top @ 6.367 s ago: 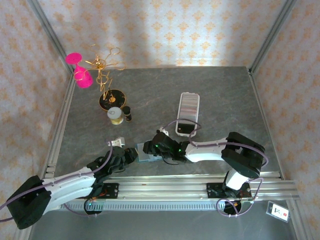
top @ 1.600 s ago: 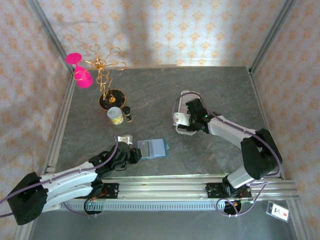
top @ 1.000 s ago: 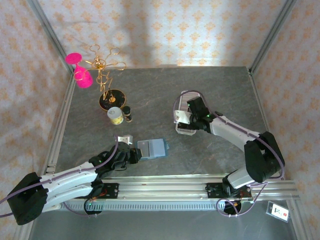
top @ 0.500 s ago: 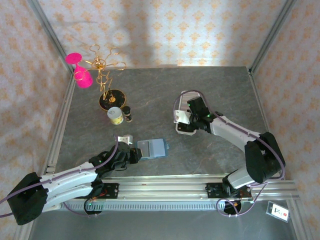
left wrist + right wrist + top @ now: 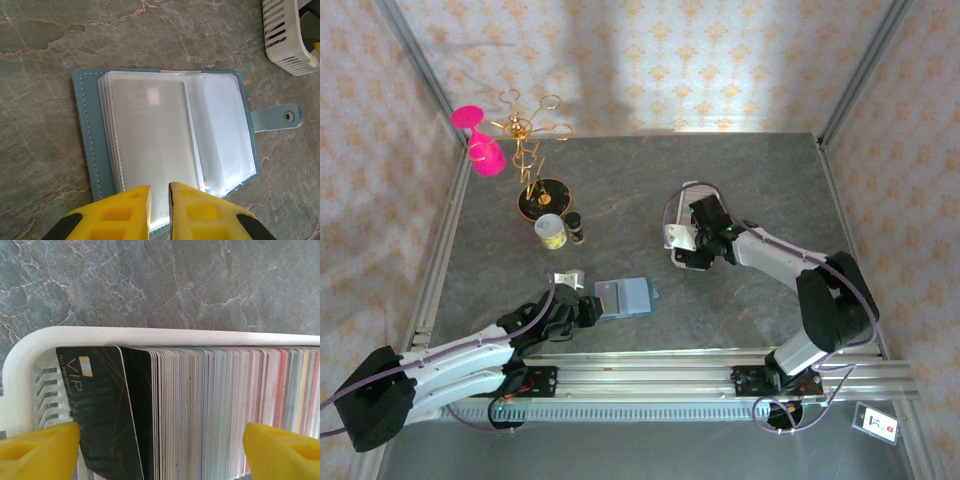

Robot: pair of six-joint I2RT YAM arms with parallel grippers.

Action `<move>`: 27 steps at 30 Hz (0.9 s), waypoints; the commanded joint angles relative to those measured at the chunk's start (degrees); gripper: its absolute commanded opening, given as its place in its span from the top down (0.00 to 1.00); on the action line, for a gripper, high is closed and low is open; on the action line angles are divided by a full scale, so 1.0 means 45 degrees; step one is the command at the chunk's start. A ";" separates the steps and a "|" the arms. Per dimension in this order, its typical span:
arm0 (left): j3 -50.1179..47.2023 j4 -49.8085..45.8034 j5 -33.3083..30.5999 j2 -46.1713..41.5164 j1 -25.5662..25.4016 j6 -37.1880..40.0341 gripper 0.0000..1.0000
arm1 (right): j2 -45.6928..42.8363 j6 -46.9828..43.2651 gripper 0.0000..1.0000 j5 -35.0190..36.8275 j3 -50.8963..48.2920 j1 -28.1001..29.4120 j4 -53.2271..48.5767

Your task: Put the credit cards into the card holder

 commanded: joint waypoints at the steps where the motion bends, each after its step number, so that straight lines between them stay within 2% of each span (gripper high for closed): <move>1: -0.0092 0.0148 0.0020 -0.0142 0.0094 -0.0103 0.82 | 0.0563 -0.0115 0.16 0.0355 0.0546 0.0125 -0.0148; 3: -0.0093 0.0177 0.0034 -0.0149 0.0110 -0.0108 0.82 | 0.0928 -0.0115 0.18 0.0665 0.0738 0.0151 -0.0088; 7: -0.0093 0.0179 0.0068 -0.0149 0.0113 -0.0108 0.82 | 0.1342 -0.0214 0.29 0.1027 0.0929 0.0150 0.0076; 15: -0.0113 0.0196 0.0048 -0.0130 0.0131 -0.0088 0.82 | 0.1381 -0.0252 0.31 0.1007 0.0913 0.0152 0.0258; 19: -0.0093 0.0236 0.0068 -0.0082 0.0154 -0.0101 0.82 | 0.1407 -0.0301 0.50 0.1260 0.0882 0.0150 0.0415; 22: -0.0093 0.0275 0.0106 -0.0042 0.0153 -0.0108 0.82 | 0.1261 -0.0360 0.53 0.1369 0.0910 0.0150 0.0383; 27: -0.0105 0.0293 0.0127 -0.0017 0.0137 -0.0145 0.82 | 0.0816 -0.0399 0.65 0.1350 0.0819 0.0154 0.0325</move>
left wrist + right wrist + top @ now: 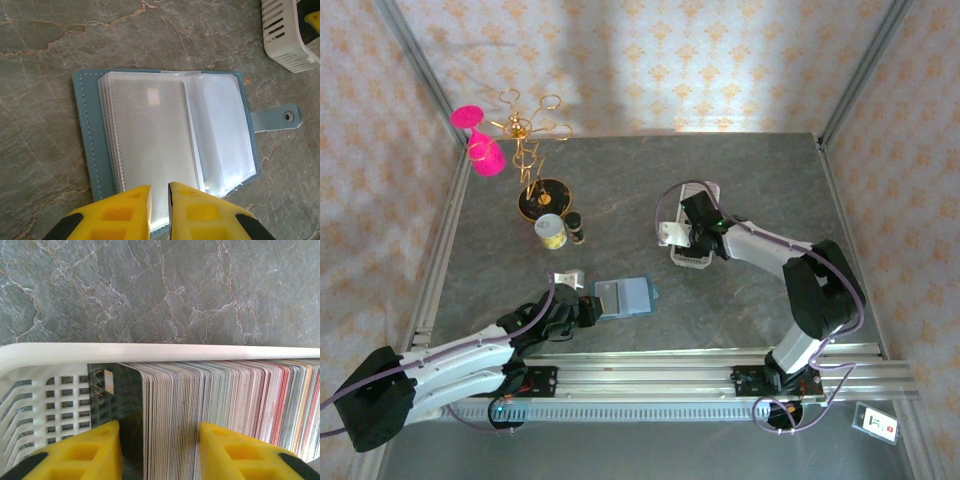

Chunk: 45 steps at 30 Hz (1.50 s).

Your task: Put the credit cards into the card holder

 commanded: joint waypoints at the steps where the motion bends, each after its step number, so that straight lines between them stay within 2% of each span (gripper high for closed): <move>1: -0.0127 0.0294 0.0117 -0.0027 0.0132 -0.0132 0.83 | -0.0322 -0.0082 0.67 0.0592 -0.0031 -0.0045 0.0176; 4: -0.0151 0.0357 0.0155 -0.0017 0.0146 -0.0181 0.83 | -0.0585 -0.0157 0.75 0.0679 -0.0254 -0.0045 0.0281; 12: -0.0172 0.0448 0.0241 0.0002 0.0150 -0.0210 0.84 | -0.1028 -0.0234 0.78 0.0621 -0.0535 -0.0045 0.0348; 23: -0.0151 0.0417 0.0232 0.0002 0.0147 -0.0240 0.84 | -0.1398 -0.0195 0.94 0.0631 -0.0539 -0.0044 0.0303; 34: 0.0041 0.0156 0.0159 -0.0027 0.0148 -0.0104 0.83 | -0.2167 0.0065 0.95 -0.0016 -0.0594 0.0101 -0.0576; 38: 0.0158 -0.0117 0.0018 -0.0143 0.0147 0.0042 0.75 | -0.2801 0.0705 1.00 -0.1113 -0.0694 0.0148 -0.1203; 45: 0.0273 -0.0430 -0.0268 -0.0720 0.0146 0.0092 0.56 | -0.4685 0.2237 1.00 -0.2365 -0.1131 0.0201 -0.1317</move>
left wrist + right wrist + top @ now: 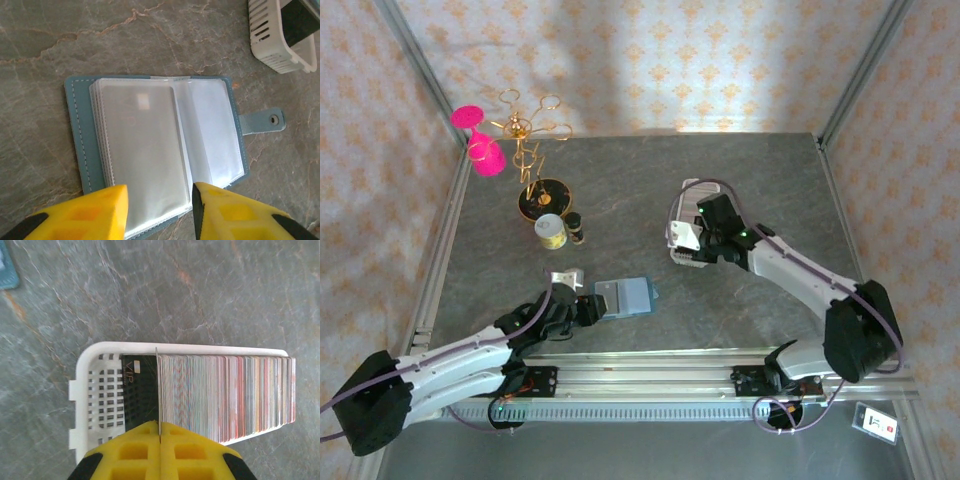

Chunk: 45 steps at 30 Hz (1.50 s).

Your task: Put the credit cards into the card holder

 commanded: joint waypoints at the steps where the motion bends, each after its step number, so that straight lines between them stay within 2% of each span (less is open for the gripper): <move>1: 0.0302 -0.0422 -0.0409 -0.0207 0.0067 0.0067 0.54 | -0.1101 0.1965 1.00 -0.0948 -0.0077 0.0078 0.0002; 5: 0.0703 -0.1084 -0.0769 0.0153 0.0054 0.0185 0.47 | -0.2021 0.6868 1.00 -0.0718 0.0250 0.0090 0.1033; 9: 0.1183 -0.1844 -0.1378 0.0547 0.0054 0.0224 0.40 | -0.2745 1.1310 1.00 -0.1258 0.0200 0.0084 0.1237; 11: 0.1377 -0.2014 -0.1512 0.0730 0.0059 0.0245 0.38 | -0.2882 1.3513 1.00 -0.1892 0.0204 0.0090 0.1141; 15: 0.1735 -0.2164 -0.1499 0.1264 0.0062 0.0317 0.36 | -0.3118 1.8322 1.00 -0.4285 -0.0900 0.0088 0.2160; 17: 0.1862 -0.2220 -0.1550 0.1632 0.0068 0.0337 0.36 | -0.3322 2.0556 1.00 -0.4572 -0.1730 0.0093 0.2897; 19: 0.2056 -0.2302 -0.1525 0.2100 0.0068 0.0396 0.36 | -0.3593 2.1835 1.00 -0.4668 -0.2515 0.0207 0.3503; 22: 0.2153 -0.2196 -0.1391 0.2725 0.0056 0.0526 0.38 | -0.4000 2.2990 1.00 -0.4295 -0.3585 0.0443 0.4354; 26: 0.2728 -0.2781 -0.1514 0.3437 0.0065 0.0908 0.40 | -0.3718 2.3505 1.00 -0.4283 -0.4357 0.1125 0.5131; 32: 0.2660 -0.1944 -0.0703 0.3667 0.0039 0.0673 0.47 | -0.2382 2.3718 1.00 -0.3563 -0.4119 0.2788 0.5817; 35: 0.2787 -0.2323 -0.1046 0.3959 0.0061 0.0770 0.52 | -0.1529 2.3813 1.00 -0.3524 -0.3940 0.3208 0.6291; 42: 0.2398 -0.2300 -0.1377 0.3662 0.0069 0.0478 0.54 | -0.0195 2.4568 1.00 -0.2920 -0.4081 0.3985 0.7838; 45: 0.2366 -0.2431 -0.1519 0.3621 0.0049 0.0478 0.58 | 0.0230 2.5007 1.00 -0.2621 -0.4126 0.4320 0.8707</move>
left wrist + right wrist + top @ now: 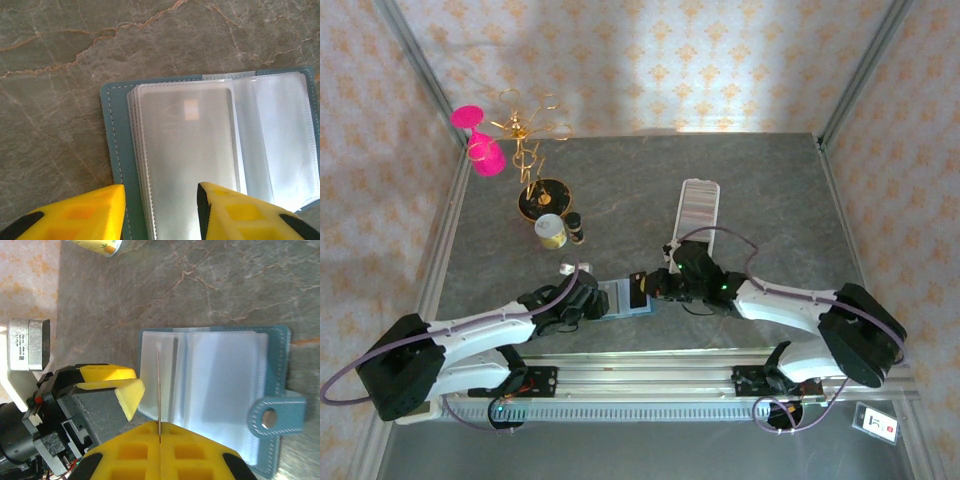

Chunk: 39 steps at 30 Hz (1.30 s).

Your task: Put the credit cards into the card holder

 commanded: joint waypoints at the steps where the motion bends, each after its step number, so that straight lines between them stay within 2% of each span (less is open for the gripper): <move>1: -0.0229 -0.0177 -0.0554 -0.0142 0.0056 -0.0153 0.59 | 0.0422 0.0792 1.00 0.0924 0.0248 0.0344 0.1602; 12: -0.0453 -0.0361 -0.0835 0.0127 0.0055 0.0084 0.69 | 0.2026 0.1292 1.00 0.2046 0.0867 0.0807 0.1807; 23: -0.0995 0.0135 -0.0543 -0.0007 0.0048 -0.0153 0.70 | 0.2597 0.1435 1.00 0.2402 0.0804 0.0963 0.1768; 39: -0.1407 0.0261 -0.0362 -0.0522 0.0058 -0.0387 0.72 | 0.3424 0.1592 1.00 0.2081 0.0498 0.1087 0.2317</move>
